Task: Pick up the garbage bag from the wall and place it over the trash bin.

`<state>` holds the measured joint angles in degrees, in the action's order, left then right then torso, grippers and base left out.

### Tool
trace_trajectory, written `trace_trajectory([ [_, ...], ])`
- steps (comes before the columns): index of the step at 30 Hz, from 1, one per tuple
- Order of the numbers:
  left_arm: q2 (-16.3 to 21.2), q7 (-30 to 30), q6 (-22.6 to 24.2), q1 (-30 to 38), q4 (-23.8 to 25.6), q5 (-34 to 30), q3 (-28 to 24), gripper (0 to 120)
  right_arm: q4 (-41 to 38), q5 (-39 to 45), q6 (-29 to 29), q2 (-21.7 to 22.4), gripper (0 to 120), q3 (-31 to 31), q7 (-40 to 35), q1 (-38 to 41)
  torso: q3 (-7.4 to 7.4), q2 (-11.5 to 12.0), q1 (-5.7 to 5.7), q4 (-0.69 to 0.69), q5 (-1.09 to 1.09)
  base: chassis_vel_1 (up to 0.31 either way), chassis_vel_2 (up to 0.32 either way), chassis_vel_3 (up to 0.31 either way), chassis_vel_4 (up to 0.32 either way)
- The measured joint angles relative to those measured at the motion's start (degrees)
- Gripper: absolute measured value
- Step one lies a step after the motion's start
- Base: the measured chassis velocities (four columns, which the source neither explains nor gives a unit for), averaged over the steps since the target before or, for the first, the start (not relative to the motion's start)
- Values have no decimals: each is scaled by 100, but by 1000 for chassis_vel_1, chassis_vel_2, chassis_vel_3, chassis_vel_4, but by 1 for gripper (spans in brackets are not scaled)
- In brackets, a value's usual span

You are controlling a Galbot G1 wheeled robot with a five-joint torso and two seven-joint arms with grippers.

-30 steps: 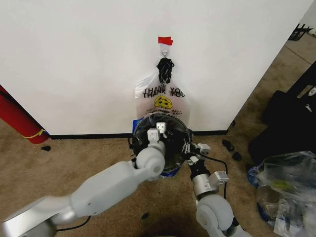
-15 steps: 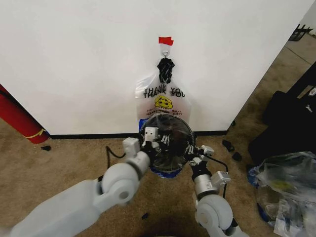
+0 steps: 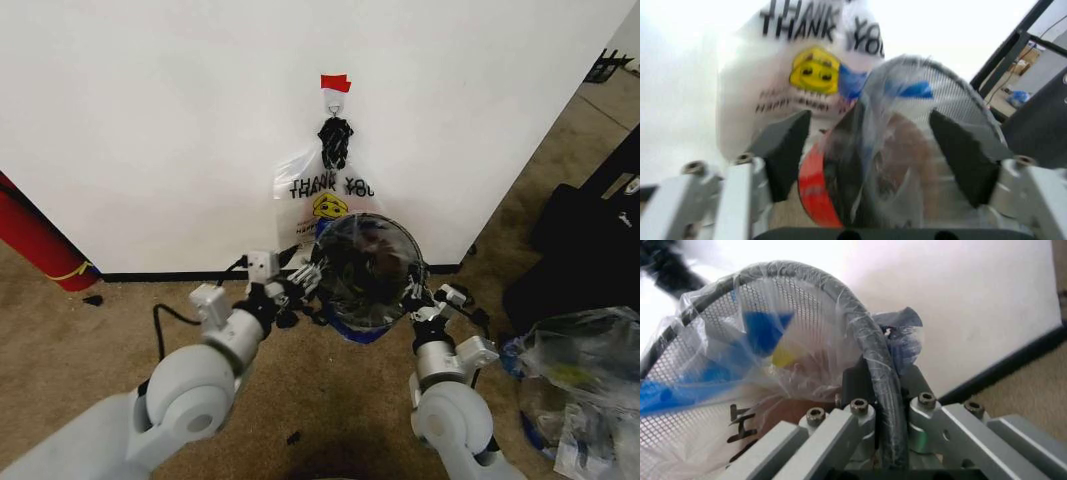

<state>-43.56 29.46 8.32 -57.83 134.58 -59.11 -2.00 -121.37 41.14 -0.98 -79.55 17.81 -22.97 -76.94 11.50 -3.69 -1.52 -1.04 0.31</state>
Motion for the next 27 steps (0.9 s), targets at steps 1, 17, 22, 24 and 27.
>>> trace_trajectory([
  [1, -24, -92, -41, -237, 10, 80, 88, 84, -13, 158, -50, -4, 1, 36, -74, 15, 0, 0, 0, 0, 1, 0, 0, 0, 0],
  [17, -259, -536, 238, -1236, 44, -17, 4, 88, 99, 317, -171, 59, 1, 197, -275, 29, 0, 0, 0, 0, 0, 0, 0, 0, 0],
  [22, -420, -486, 302, -896, -105, -561, -130, 83, 47, 294, -177, 67, 1, 189, -244, -14, 1, 0, 0, -1, 0, 0, 0, 0, 0],
  [24, -497, -428, 323, -757, -145, -843, -177, 76, 43, 285, -179, 59, 1, 173, -229, -13, 1, 0, 0, 0, 0, 0, 0, 0, 0],
  [27, -539, -377, 343, -632, -236, -960, -237, 68, 45, 264, -179, 29, 1, 139, -215, 12, 1, 0, 0, 0, 0, 0, 0, 0, 0],
])
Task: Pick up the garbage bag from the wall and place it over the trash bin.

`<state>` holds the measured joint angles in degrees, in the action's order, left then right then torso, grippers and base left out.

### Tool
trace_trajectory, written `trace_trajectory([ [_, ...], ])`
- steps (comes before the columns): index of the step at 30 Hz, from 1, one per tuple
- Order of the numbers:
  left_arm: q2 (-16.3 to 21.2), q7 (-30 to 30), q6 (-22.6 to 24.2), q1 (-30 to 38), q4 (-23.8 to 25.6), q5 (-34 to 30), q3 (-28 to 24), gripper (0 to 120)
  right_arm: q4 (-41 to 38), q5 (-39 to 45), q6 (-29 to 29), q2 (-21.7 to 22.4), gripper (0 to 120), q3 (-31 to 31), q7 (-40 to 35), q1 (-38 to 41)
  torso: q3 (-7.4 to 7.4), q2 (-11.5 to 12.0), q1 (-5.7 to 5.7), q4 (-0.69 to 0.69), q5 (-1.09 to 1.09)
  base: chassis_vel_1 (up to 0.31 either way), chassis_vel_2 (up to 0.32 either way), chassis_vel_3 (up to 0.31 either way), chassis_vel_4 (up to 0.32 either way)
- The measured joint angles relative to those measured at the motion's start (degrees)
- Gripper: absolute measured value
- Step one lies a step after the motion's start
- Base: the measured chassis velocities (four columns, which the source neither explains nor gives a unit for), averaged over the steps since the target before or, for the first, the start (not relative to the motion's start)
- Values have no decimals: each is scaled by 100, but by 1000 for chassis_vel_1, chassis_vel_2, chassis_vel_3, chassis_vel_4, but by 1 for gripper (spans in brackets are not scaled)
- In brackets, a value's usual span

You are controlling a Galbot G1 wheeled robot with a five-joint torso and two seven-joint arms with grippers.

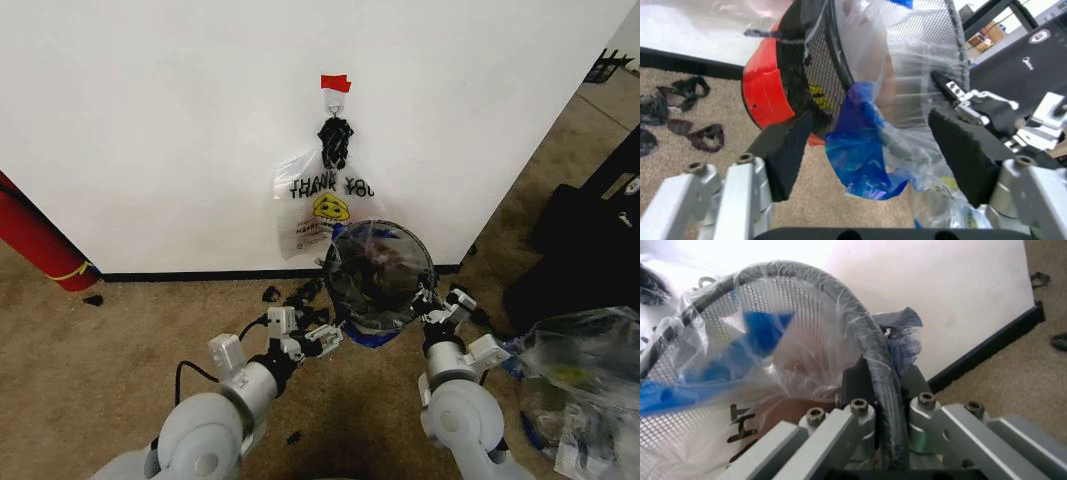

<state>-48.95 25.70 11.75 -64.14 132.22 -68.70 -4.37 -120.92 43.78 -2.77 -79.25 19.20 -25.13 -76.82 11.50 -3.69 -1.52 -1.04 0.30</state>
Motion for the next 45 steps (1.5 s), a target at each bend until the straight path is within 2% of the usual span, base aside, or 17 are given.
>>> trace_trajectory([
  [2, -6, 8, 2, 22, -32, -4, -18, 65, 2, -6, 0, -7, 1, -8, 2, 5, 0, 0, 0, 0, 0, 0, 0, 0, 0],
  [6, -44, 20, 2, 100, -133, -6, -85, 47, 25, -14, 0, -2, 1, -5, 18, 20, 0, 0, 0, 1, 0, 0, 0, 0, 0],
  [8, -51, 21, -2, 125, -153, -6, -103, 43, 32, -14, 0, 3, 1, 1, 19, 22, 0, 0, 0, 1, 0, 0, 0, 0, 0],
  [15, -102, 34, -26, 329, -280, -10, -240, 14, 70, -14, 8, 8, 1, 15, 33, 48, 0, 0, 0, 0, 0, 0, 0, 0, 0],
  [16, -102, 34, -26, 329, -280, -10, -240, 14, 70, -14, 8, 8, 1, 15, 33, 48, 0, 0, 0, 0, 0, 0, 0, 0, 0],
  [19, -120, 47, -27, 386, -311, -10, -291, 1, 75, -14, 16, 8, 1, 19, 37, 53, 0, 0, 0, 0, 0, 0, 0, 0, 0],
  [37, -72, 54, -143, 196, -280, -35, -129, 0, 102, 50, 24, 21, 1, 88, 44, 77, 0, 0, 0, 1, 0, 0, 0, 0, 0],
  [45, -197, -1, -174, 73, -669, 107, -70, 0, 47, 165, 20, 42, 1, 94, 25, 65, 0, 0, 0, 1, 0, 0, 0, 0, 0],
])
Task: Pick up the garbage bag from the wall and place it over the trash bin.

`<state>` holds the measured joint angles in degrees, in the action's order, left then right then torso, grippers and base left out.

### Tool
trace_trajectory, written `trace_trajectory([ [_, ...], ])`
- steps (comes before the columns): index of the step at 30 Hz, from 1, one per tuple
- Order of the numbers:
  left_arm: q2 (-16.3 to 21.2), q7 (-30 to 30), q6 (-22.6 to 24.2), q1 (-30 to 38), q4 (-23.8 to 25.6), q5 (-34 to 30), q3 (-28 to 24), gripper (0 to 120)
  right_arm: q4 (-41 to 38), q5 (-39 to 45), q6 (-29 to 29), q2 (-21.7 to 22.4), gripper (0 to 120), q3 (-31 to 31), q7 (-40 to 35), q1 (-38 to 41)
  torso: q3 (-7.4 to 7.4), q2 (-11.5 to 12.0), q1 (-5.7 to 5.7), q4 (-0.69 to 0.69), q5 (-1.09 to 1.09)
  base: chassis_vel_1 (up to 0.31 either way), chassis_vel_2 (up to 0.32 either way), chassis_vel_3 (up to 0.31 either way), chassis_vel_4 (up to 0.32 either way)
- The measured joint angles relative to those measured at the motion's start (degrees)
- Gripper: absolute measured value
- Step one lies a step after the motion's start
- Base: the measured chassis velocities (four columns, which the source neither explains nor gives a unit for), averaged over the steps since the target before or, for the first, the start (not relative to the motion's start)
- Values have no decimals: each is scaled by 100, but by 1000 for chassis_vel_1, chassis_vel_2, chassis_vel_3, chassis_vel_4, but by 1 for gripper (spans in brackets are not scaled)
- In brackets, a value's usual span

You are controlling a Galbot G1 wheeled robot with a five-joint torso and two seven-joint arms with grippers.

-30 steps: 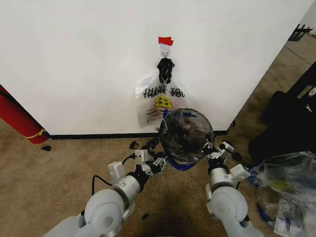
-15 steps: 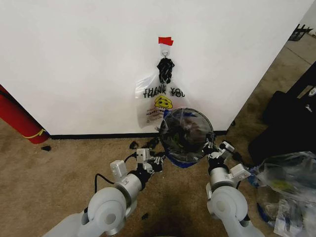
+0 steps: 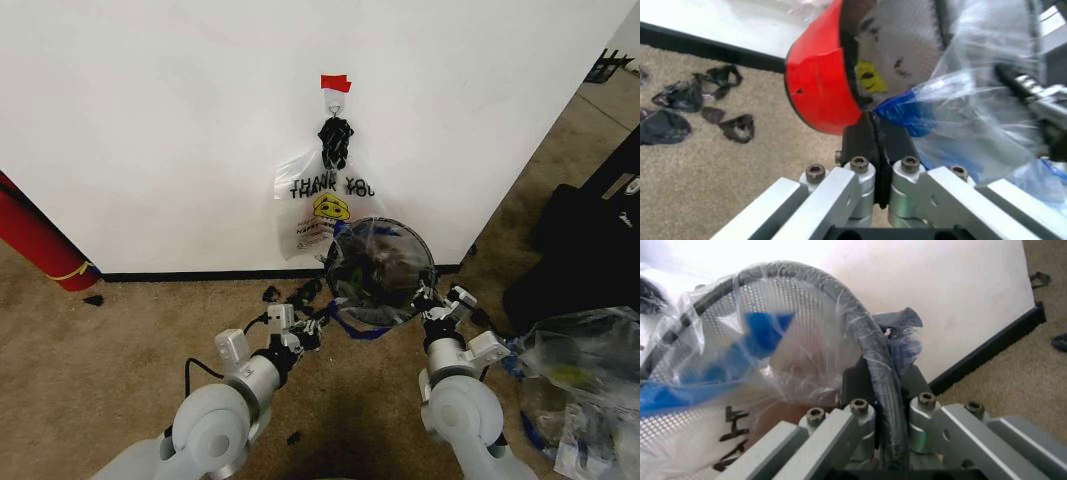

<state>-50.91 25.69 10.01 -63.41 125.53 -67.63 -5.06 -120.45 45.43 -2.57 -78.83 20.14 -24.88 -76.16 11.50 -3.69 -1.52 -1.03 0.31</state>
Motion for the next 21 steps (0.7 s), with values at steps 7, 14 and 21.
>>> trace_trajectory([
  [7, -168, 19, -1, 197, -297, 98, -149, 0, -104, 77, -39, 23, 1, 2, -15, -39, 0, 0, 0, 0, 0, 0, 0, 0, 0],
  [14, -260, 27, 27, 311, -375, 149, -253, 0, -148, 149, -78, 17, 1, -21, -22, -71, 0, 0, 0, -1, 0, 0, 0, 0, 0],
  [21, -332, 26, 51, 326, -541, 304, -333, 0, -171, 212, -100, 5, 1, -41, -49, -83, 0, 0, 0, 0, 0, 0, 0, 0, 0],
])
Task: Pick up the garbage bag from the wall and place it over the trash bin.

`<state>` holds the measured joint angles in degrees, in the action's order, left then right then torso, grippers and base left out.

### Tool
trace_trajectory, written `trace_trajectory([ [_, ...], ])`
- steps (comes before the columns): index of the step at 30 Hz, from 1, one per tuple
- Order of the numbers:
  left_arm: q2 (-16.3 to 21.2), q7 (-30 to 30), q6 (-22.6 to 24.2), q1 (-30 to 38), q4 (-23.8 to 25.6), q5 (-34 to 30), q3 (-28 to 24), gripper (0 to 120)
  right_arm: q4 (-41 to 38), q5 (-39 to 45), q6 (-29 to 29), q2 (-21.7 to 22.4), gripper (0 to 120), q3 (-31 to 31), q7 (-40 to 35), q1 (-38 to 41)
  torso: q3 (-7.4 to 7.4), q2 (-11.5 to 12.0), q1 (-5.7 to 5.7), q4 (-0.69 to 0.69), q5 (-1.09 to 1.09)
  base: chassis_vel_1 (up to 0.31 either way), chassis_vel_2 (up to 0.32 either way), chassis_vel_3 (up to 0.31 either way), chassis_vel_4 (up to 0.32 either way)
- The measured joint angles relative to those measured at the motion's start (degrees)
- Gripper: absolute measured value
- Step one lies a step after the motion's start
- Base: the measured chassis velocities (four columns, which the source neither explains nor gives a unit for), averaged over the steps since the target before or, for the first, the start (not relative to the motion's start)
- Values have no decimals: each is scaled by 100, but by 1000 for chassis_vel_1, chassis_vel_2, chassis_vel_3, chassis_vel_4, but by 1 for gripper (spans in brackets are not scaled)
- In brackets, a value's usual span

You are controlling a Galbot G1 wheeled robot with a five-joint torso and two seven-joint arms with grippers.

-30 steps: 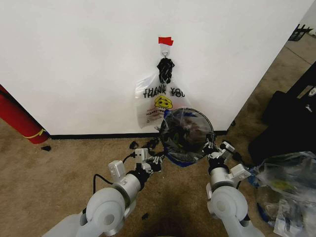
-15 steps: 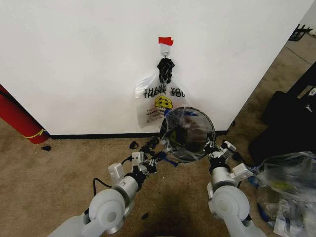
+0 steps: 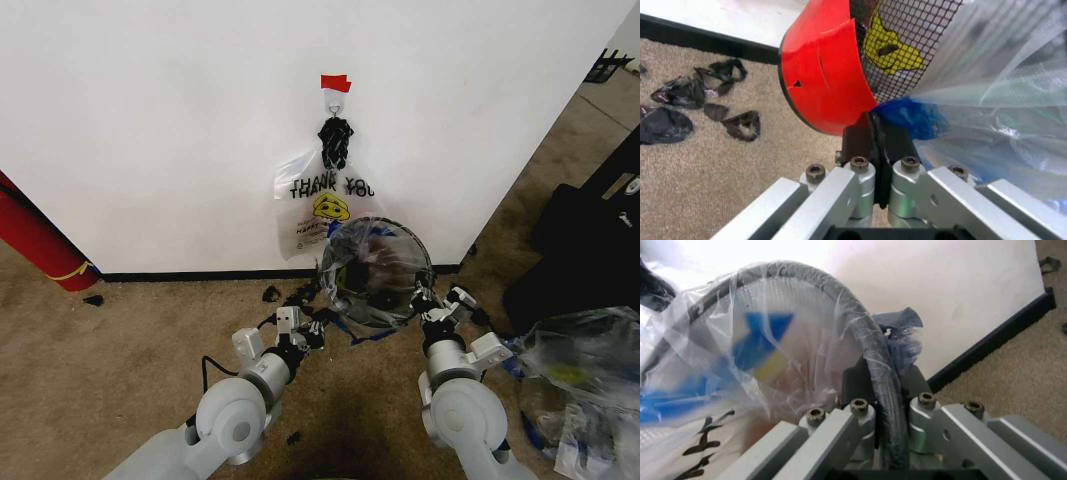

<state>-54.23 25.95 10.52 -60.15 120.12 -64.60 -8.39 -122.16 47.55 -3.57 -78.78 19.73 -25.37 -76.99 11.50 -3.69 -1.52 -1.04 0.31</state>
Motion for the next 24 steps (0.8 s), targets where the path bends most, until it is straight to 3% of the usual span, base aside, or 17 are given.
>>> trace_trajectory([
  [11, -13, -4, 106, -108, 35, 225, 25, 0, -14, 159, -50, -39, 1, -32, -53, -11, 0, 0, 0, 0, 1, 0, 0, 0, 0],
  [24, 304, -52, 181, -595, 462, 513, 688, 43, -16, 562, -233, 63, 1, 76, -290, 84, 0, 0, 0, 0, 0, 0, 0, 0, 0],
])
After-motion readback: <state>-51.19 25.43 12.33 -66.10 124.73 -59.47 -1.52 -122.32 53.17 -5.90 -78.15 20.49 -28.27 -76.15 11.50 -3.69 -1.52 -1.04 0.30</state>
